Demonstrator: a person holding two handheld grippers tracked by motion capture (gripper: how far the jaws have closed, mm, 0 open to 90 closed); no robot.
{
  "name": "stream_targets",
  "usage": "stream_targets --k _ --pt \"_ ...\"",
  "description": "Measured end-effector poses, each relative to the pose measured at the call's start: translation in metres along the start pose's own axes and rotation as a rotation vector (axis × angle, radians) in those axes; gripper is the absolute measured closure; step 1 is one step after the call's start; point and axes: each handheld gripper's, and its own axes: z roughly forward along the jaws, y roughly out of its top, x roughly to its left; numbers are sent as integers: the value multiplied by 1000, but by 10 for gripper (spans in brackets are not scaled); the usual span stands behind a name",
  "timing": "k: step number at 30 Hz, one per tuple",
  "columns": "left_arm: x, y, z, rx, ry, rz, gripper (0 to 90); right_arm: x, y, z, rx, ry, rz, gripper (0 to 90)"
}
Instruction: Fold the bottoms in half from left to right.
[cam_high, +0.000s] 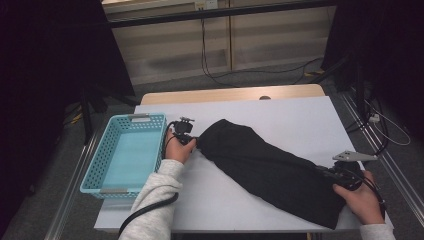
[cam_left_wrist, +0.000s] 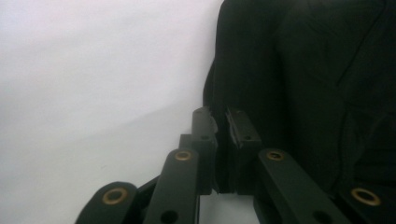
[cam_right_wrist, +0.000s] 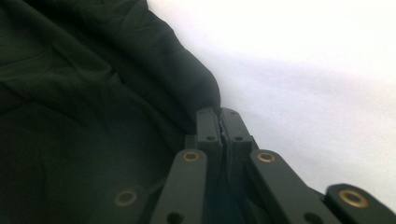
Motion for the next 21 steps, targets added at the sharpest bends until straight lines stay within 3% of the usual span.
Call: stream_targets --k 3,5,7,8,21 --pt "9 7 -16 -23 0 -41 844 -1 0 0 -3 4 9 876" --pt "12 9 -20 -22 1 -41 856 -2 0 1 -3 5 5 877" --pt "17 15 -29 -30 48 -38 874 -2 1 1 -1 2 2 877" --pt "20 15 -31 -34 46 -54 875 -2 2 1 2 -6 -1 877" --pt "33 13 -39 -34 66 -76 872 -6 4 1 0 -30 -6 874"
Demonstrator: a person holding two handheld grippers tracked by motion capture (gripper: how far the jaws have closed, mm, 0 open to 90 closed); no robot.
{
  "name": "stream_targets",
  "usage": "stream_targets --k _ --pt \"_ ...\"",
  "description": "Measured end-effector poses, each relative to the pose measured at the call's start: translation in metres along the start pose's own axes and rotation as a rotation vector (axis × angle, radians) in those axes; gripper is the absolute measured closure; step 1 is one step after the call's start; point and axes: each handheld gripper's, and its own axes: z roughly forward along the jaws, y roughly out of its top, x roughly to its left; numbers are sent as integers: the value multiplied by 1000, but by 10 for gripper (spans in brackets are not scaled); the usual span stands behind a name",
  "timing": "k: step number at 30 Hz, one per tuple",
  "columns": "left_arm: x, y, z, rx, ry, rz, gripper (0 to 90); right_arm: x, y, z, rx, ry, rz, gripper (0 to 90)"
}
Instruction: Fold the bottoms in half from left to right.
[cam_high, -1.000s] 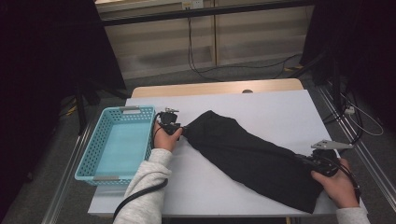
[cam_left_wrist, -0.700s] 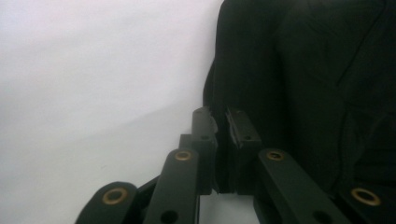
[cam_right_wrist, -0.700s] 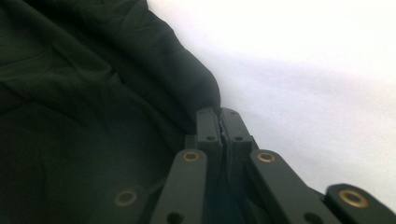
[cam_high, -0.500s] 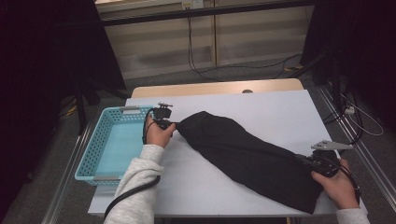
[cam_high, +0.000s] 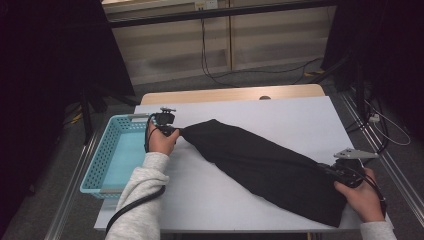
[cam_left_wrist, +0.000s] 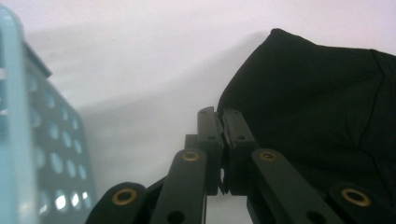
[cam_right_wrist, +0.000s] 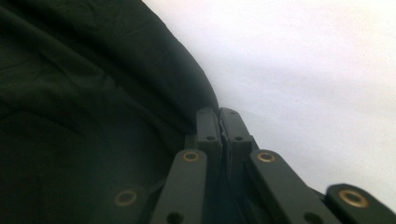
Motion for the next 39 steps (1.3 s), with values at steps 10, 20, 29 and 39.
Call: stream_targets --k 10,20,29,39 --pt "-8 -5 2 -18 -36 -16 486 7 6 -1 -13 -21 -30 617" --pt "-18 -17 4 -15 -39 22 281 36 22 -7 -53 18 -98 409" --pt "-17 -25 3 -3 -34 43 249 63 29 3 -56 66 -162 336" --pt "-20 -25 5 0 -59 40 236 56 34 -3 -84 57 -135 299"
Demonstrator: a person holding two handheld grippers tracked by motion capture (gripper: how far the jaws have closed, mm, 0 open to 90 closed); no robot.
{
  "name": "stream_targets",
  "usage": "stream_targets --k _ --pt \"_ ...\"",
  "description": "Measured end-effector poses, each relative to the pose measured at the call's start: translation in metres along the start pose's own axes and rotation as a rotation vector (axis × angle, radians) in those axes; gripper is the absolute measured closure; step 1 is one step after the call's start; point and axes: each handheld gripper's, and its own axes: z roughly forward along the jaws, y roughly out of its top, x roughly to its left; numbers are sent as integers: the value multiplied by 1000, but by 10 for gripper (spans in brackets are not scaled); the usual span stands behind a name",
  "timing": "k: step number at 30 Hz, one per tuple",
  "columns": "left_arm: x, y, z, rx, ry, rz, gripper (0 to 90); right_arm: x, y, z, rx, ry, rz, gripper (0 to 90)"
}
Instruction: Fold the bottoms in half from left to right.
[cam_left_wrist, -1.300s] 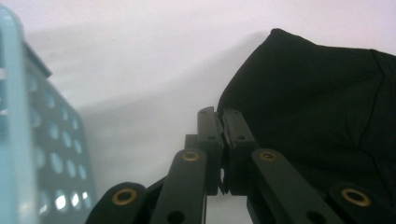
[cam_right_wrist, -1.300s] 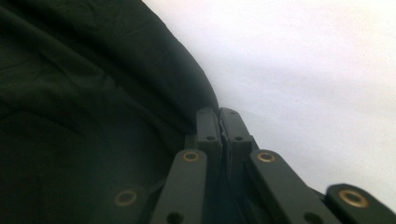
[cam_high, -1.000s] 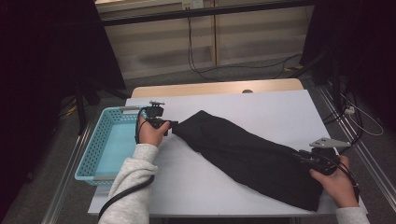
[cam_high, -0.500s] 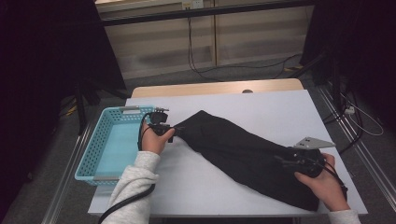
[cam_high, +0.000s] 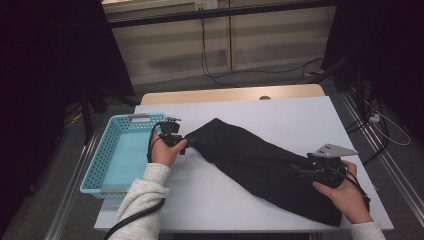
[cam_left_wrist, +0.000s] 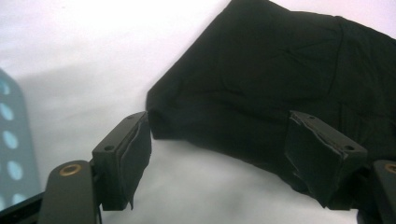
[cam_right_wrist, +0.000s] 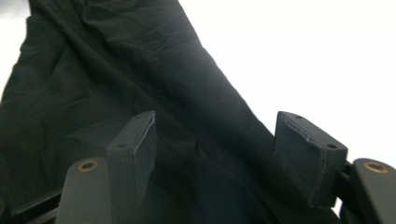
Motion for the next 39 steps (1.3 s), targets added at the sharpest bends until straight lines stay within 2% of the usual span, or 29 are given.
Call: stream_targets --k 7,8,12,15,19,22,26,28,31,34,39 --pt "-5 2 0 -8 -21 10 234 10 4 1 -12 40 13 288" --pt "-5 3 2 -1 -25 10 233 14 3 3 -18 39 19 315" --pt "-3 1 3 -3 -22 -4 233 27 -2 12 11 87 -6 328" --pt "-3 2 3 -3 -21 0 229 29 -2 13 13 86 -18 308" --pt "-2 2 4 -3 -22 -1 222 24 -7 12 28 74 9 288" --pt "-3 2 7 6 -33 3 220 26 -11 12 36 77 13 285" --pt "-6 4 9 3 -38 6 214 33 -14 10 46 96 -6 355" --pt "-7 5 9 6 -39 11 213 37 -15 8 58 126 -10 474" --pt "-8 5 10 3 -44 13 213 45 -20 8 73 145 -45 546" --pt "-8 6 10 -1 -43 15 213 51 -22 10 76 168 -53 553" --pt "-10 8 11 -2 -46 24 213 65 -21 10 70 198 -84 506"
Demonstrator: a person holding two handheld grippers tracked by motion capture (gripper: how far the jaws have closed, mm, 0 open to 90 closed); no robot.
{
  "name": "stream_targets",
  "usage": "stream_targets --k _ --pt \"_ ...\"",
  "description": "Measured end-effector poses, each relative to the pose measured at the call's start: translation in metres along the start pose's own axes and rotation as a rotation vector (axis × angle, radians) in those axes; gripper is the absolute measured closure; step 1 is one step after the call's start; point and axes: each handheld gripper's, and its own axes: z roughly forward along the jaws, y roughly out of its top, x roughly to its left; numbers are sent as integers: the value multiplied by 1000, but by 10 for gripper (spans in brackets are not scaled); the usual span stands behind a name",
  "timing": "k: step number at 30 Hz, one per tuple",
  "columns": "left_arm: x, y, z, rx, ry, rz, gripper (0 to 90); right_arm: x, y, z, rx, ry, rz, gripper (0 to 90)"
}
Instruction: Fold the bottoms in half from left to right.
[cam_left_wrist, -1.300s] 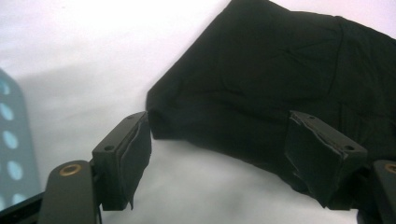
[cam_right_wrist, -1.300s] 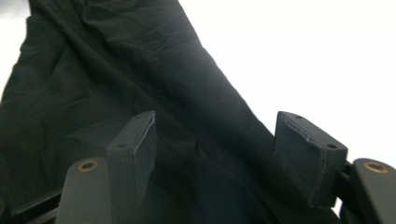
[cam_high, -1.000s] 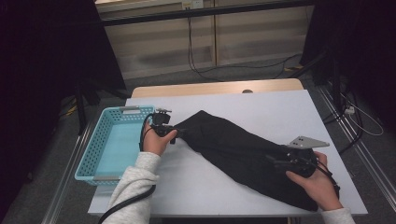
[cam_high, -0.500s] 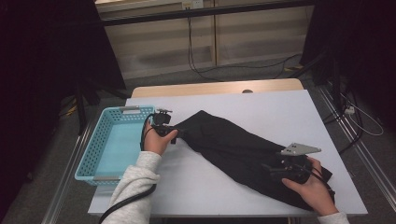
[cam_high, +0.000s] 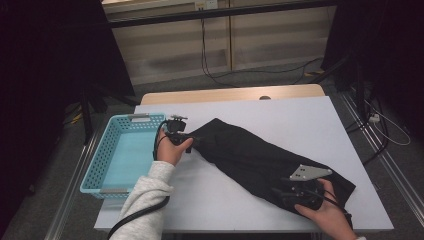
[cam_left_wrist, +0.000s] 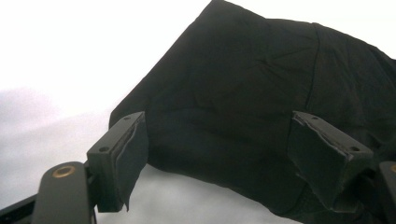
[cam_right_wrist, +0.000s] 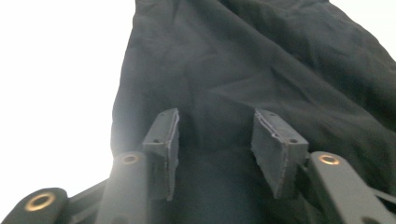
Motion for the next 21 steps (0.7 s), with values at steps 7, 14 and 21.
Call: stream_targets --k 7,14,21 --pt "-4 -1 0 -1 6 13 212 19 3 20 33 26 -70 536" --pt "-3 -1 -3 -7 5 0 209 12 -1 6 74 81 -86 896" --pt "-4 -1 -2 -6 3 6 208 8 -9 -6 78 107 -38 667"
